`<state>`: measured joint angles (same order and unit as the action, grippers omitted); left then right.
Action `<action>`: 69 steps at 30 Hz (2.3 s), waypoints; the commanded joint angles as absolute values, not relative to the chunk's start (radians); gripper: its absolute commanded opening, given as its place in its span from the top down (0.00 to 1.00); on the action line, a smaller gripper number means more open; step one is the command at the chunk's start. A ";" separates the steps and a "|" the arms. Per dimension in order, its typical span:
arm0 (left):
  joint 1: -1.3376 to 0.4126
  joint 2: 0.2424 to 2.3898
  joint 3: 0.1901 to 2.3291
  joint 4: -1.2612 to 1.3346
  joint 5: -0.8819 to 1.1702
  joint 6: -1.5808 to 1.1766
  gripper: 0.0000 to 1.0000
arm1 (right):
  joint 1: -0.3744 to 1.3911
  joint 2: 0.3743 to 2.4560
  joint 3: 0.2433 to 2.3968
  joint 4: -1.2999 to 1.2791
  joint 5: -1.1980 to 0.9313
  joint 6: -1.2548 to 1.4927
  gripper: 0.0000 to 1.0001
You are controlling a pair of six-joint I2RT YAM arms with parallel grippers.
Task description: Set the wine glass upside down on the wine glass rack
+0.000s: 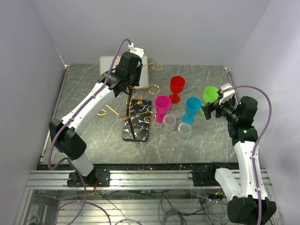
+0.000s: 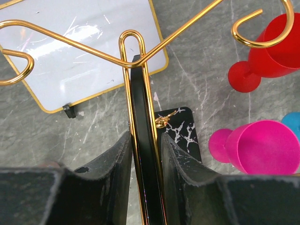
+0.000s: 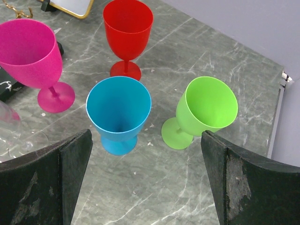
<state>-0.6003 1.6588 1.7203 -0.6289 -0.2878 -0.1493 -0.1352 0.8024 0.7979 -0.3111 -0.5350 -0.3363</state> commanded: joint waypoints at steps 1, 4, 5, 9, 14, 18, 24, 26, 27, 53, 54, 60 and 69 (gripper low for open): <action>-0.597 1.609 1.738 -0.651 -0.362 -0.099 0.93 | -0.133 0.788 0.788 -0.287 -0.538 -0.345 0.00; -0.598 1.608 1.748 -0.658 -0.371 -0.100 0.93 | -0.133 0.788 0.786 -0.286 -0.538 -0.346 0.00; -0.597 1.606 1.751 -0.659 -0.373 -0.100 0.93 | -0.133 0.788 0.787 -0.285 -0.538 -0.346 0.00; -0.598 1.599 1.761 -0.663 -0.388 -0.103 0.93 | -0.133 0.789 0.786 -0.285 -0.538 -0.347 0.00; -0.598 1.583 1.765 -0.662 -0.412 -0.104 0.93 | -0.133 0.790 0.785 -0.285 -0.537 -0.350 0.00; -0.598 1.574 1.766 -0.662 -0.413 -0.104 0.93 | -0.133 0.794 0.774 -0.279 -0.531 -0.358 0.00; -0.597 1.564 1.767 -0.656 -0.446 -0.095 0.93 | -0.133 0.795 0.779 -0.283 -0.534 -0.355 0.00; -0.598 1.563 1.764 -0.655 -0.457 -0.093 0.93 | -0.133 0.797 0.778 -0.284 -0.533 -0.357 0.00; -0.598 1.564 1.761 -0.654 -0.458 -0.095 0.93 | -0.133 0.796 0.779 -0.284 -0.535 -0.357 0.00; -0.593 1.706 1.845 -0.689 -0.658 -0.178 0.93 | -0.130 0.822 0.778 -0.285 -0.529 -0.364 0.00; -0.594 1.718 1.850 -0.681 -0.656 -0.160 0.93 | -0.130 0.822 0.779 -0.285 -0.529 -0.363 0.00; -0.594 1.742 1.837 -0.643 -0.632 -0.039 0.93 | -0.126 0.816 0.779 -0.287 -0.532 -0.364 0.00; -0.599 1.711 1.791 -0.605 -0.678 0.000 0.93 | -0.118 0.813 0.778 -0.288 -0.533 -0.366 0.00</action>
<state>-0.6041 1.7374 1.8023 -0.6952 -0.6090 -0.0299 -0.1268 0.8253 0.7860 -0.3038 -0.5316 -0.3565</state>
